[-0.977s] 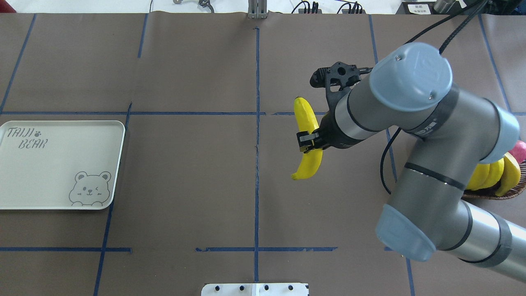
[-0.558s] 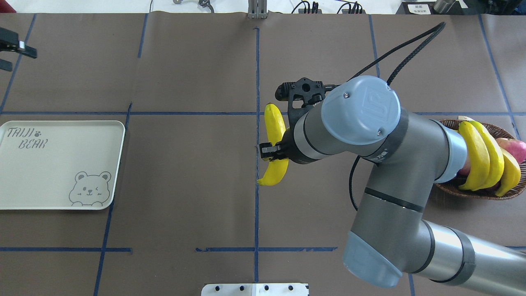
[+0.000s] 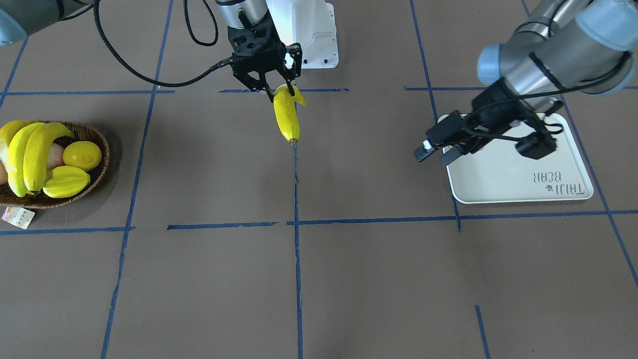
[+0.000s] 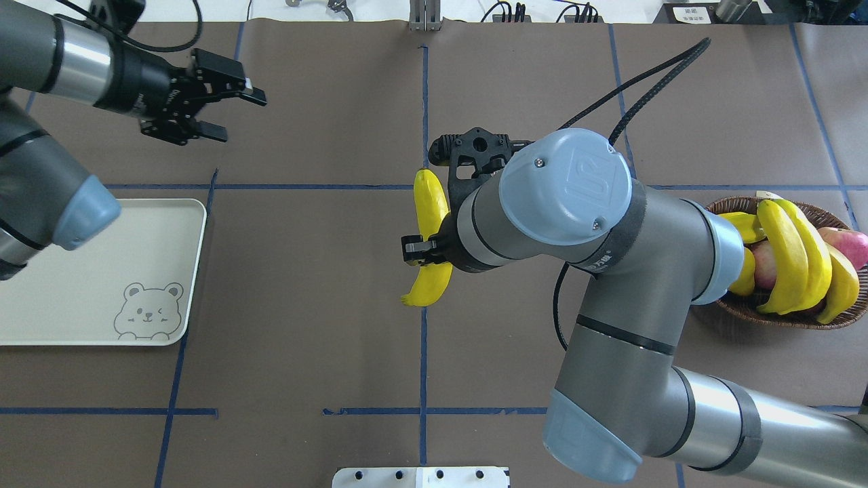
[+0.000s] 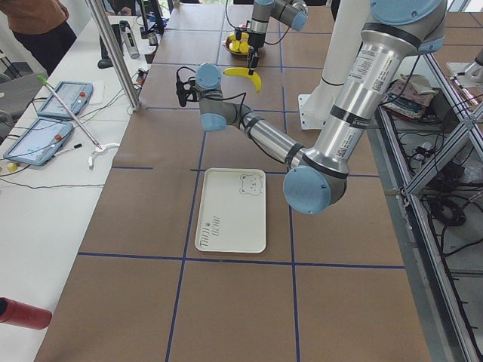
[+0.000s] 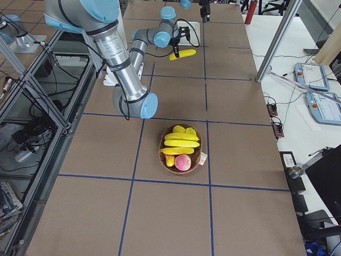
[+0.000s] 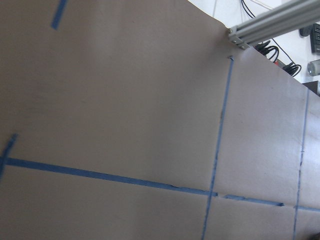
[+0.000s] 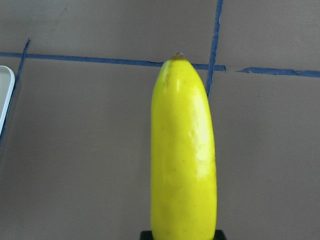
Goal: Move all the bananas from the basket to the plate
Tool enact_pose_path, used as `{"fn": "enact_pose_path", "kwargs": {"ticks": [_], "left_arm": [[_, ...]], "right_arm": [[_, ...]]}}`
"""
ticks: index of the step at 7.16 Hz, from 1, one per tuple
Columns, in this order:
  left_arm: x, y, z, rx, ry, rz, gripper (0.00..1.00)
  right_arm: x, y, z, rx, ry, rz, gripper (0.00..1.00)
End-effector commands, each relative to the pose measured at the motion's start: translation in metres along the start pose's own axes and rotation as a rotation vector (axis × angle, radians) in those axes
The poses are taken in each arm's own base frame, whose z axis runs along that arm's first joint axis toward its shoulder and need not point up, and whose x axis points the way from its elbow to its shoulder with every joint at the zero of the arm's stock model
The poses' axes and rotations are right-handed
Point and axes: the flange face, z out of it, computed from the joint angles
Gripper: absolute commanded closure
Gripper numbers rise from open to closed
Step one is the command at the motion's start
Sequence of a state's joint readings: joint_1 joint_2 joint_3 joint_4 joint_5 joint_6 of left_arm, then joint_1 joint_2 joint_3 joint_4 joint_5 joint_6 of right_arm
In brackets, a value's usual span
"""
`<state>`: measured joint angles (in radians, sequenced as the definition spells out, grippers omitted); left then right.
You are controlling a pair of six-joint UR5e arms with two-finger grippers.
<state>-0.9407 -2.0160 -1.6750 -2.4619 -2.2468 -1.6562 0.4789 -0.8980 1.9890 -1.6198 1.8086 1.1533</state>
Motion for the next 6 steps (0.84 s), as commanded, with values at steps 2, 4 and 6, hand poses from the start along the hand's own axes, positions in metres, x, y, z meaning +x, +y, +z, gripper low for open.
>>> {"fn": "enact_pose_path", "kwargs": {"ticks": [2, 4, 6], "left_arm": [[0.081, 0.054, 0.034, -0.049, 0.152, 0.01, 0.01], [0.088, 0.095, 0.06, -0.119, 0.182, 0.033, 0.01], [0.085, 0.126, 0.091, -0.113, 0.182, 0.023, 0.01]], "right_arm": [[-0.006, -0.001, -0.004, 0.001, -0.017, -0.005, 1.0], [-0.014, -0.003, -0.01, 0.006, -0.033, -0.009, 1.0], [-0.018, -0.003, -0.014, 0.009, -0.044, -0.012, 1.0]]}}
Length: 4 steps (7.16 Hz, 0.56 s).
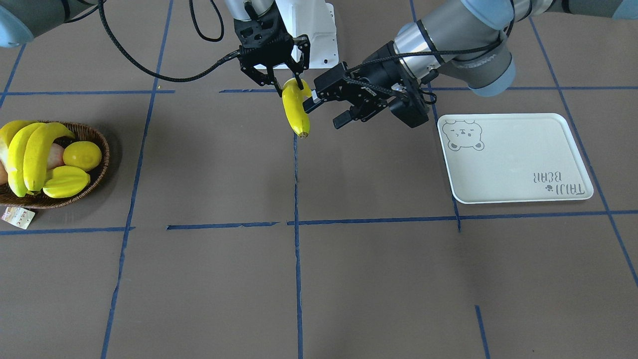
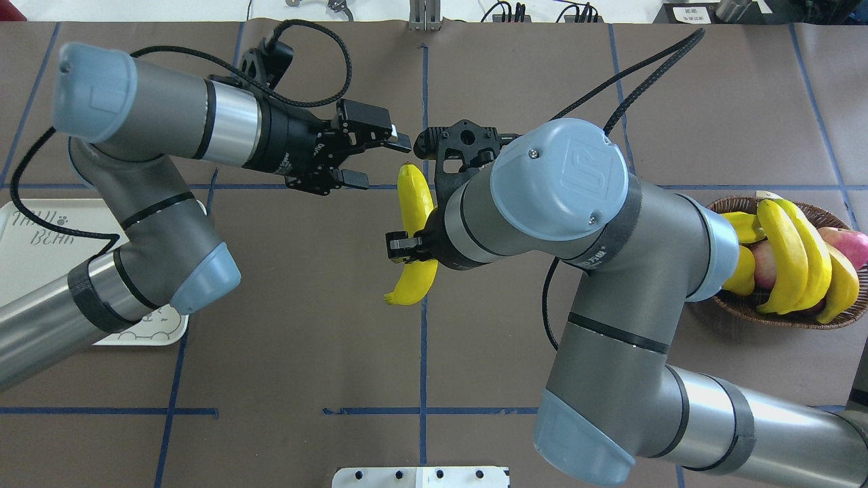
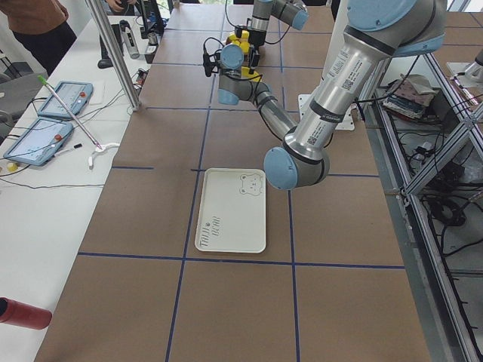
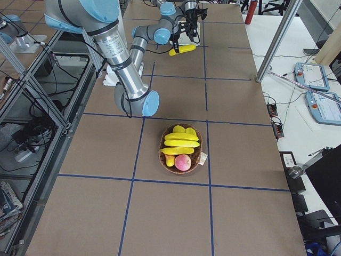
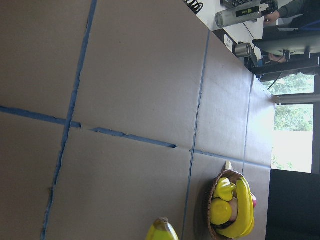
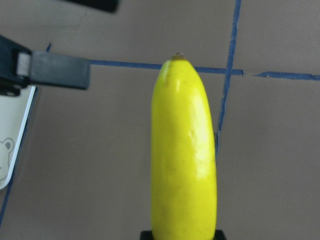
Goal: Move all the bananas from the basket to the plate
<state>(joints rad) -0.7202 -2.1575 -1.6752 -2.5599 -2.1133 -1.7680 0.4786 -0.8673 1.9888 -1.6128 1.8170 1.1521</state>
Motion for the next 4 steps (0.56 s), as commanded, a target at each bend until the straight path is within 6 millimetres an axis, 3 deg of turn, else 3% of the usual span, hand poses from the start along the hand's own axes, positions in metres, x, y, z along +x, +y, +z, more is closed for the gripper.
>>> {"fn": "enact_pose_path", "kwargs": {"ticks": [1, 4], "left_arm": [[-0.007, 0.025, 0.028, -0.004, -0.002, -0.008, 0.01], [-0.012, 0.04, 0.041, -0.029, -0.008, -0.012, 0.05]], "right_arm": [[-0.007, -0.002, -0.005, 0.005, -0.013, -0.003, 1.0], [-0.009, -0.002, -0.006, 0.007, -0.017, -0.002, 1.0]]}}
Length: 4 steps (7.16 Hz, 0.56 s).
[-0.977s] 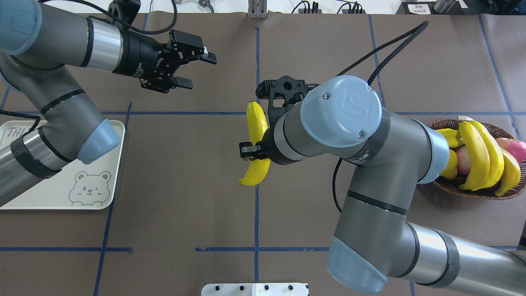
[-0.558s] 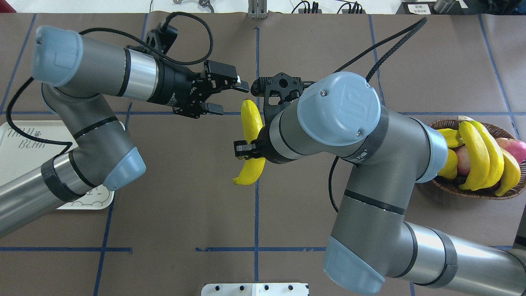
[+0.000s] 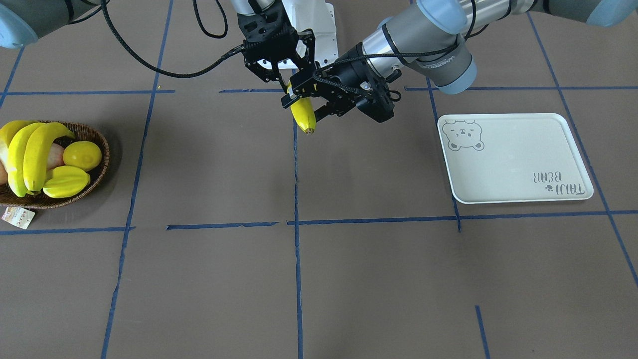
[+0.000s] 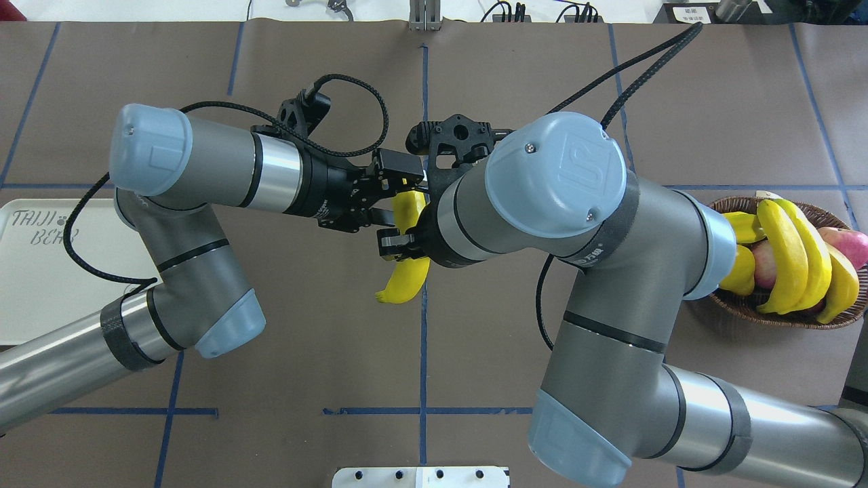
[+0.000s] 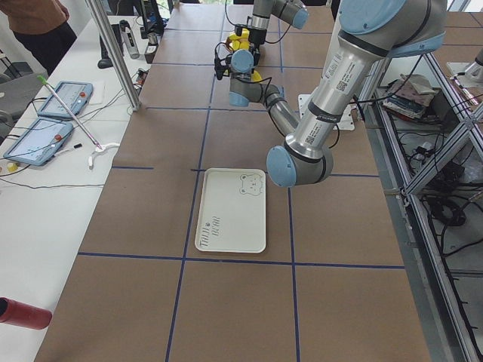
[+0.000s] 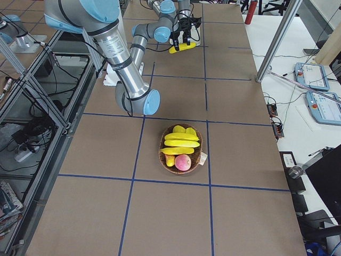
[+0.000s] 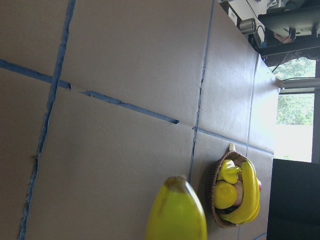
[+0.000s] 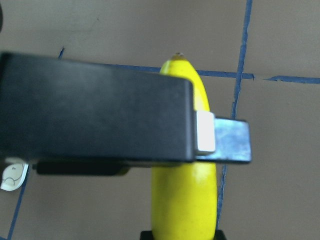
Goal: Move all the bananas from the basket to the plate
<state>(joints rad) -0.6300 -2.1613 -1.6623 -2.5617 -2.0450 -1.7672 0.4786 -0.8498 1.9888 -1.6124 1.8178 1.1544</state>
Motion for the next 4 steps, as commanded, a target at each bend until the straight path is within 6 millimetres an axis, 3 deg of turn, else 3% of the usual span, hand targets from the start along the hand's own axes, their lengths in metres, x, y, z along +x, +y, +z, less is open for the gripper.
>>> {"fn": "enact_pose_path", "kwargs": {"ticks": [1, 2, 3, 4], "left_arm": [[-0.0009, 0.006, 0.0039, -0.01, 0.0, 0.0, 0.07], [0.0004, 0.0069, 0.0027, -0.012, 0.01, 0.005, 0.26], [-0.0021, 0.007, -0.0006, -0.014, 0.026, 0.015, 0.68], [-0.0055, 0.008, -0.006, -0.019, 0.062, 0.033, 0.97]], "right_arm": [[-0.0006, -0.0011, -0.0009, 0.005, -0.004, 0.0, 1.0], [-0.0008, -0.0012, -0.0011, 0.005, -0.005, 0.0, 1.0], [-0.0008, -0.0012, -0.0011, 0.005, -0.005, 0.0, 1.0], [-0.0008, -0.0012, -0.0011, 0.005, -0.005, 0.0, 1.0]]}}
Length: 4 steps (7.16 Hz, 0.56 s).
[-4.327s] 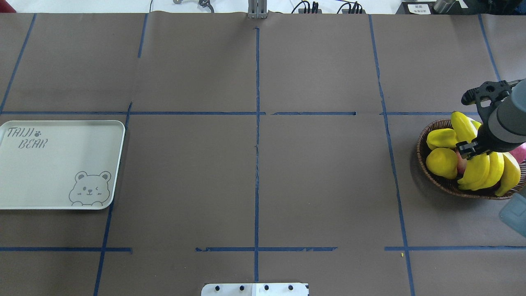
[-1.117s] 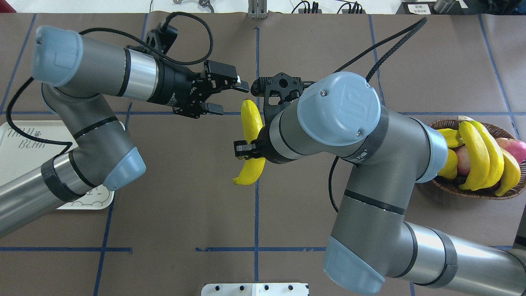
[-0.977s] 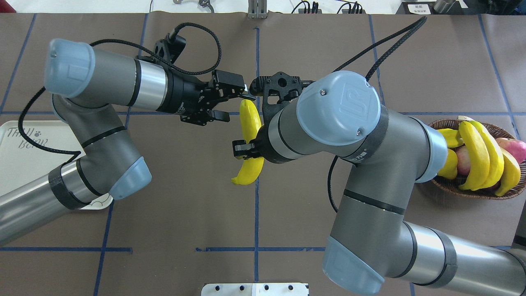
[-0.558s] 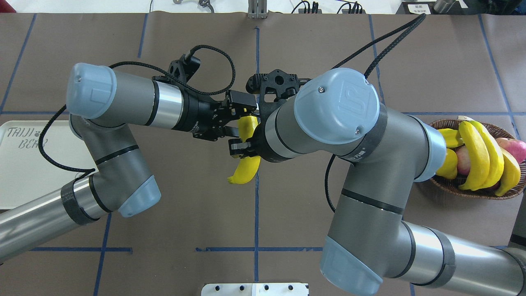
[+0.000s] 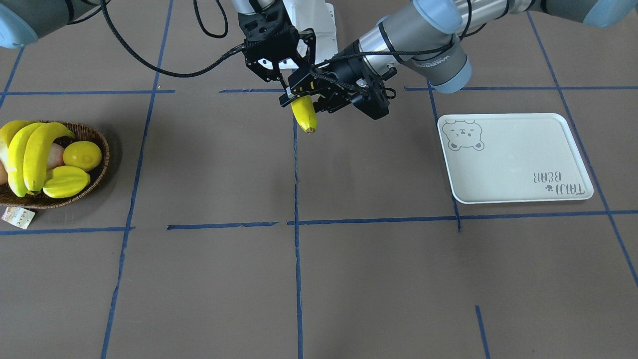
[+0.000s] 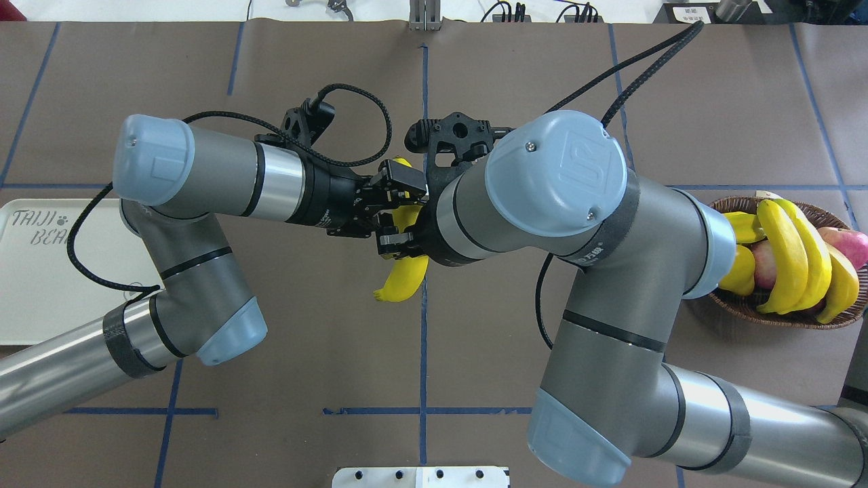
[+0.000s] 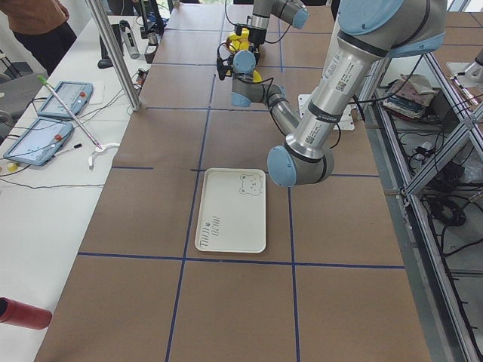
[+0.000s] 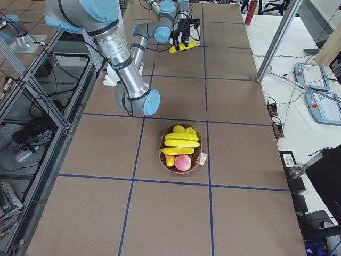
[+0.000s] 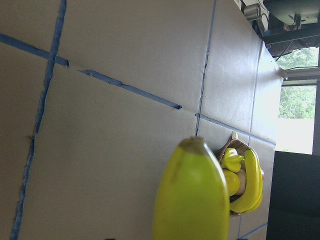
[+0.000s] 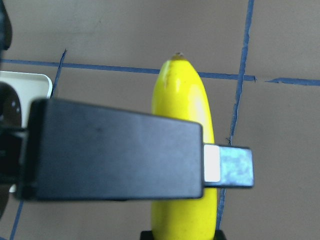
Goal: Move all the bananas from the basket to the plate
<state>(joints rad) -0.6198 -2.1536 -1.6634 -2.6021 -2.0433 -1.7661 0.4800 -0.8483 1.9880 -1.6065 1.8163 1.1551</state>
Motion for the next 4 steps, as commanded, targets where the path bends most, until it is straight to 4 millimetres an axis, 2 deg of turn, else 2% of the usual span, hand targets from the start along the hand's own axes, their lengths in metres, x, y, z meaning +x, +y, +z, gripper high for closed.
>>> {"fn": "enact_pose_path", "kwargs": {"ticks": [1, 2, 3, 4], "left_arm": [[-0.0038, 0.0013, -0.0045, -0.004, 0.033, 0.018, 1.0], [-0.0036, 0.0004, -0.005, -0.001, 0.034, 0.016, 1.0], [-0.0036, 0.0002, -0.005, 0.001, 0.034, 0.015, 1.0], [-0.0036, 0.0002, -0.005, 0.001, 0.034, 0.015, 1.0]], "right_arm": [[0.0, -0.0001, -0.0001, 0.0, 0.0, 0.0, 1.0], [-0.0001, 0.0, -0.0001, -0.001, -0.001, 0.0, 0.99], [0.0001, -0.0006, -0.0012, 0.001, -0.002, 0.002, 0.88], [0.0003, 0.0003, -0.0005, 0.0, -0.002, 0.0, 0.01]]}}
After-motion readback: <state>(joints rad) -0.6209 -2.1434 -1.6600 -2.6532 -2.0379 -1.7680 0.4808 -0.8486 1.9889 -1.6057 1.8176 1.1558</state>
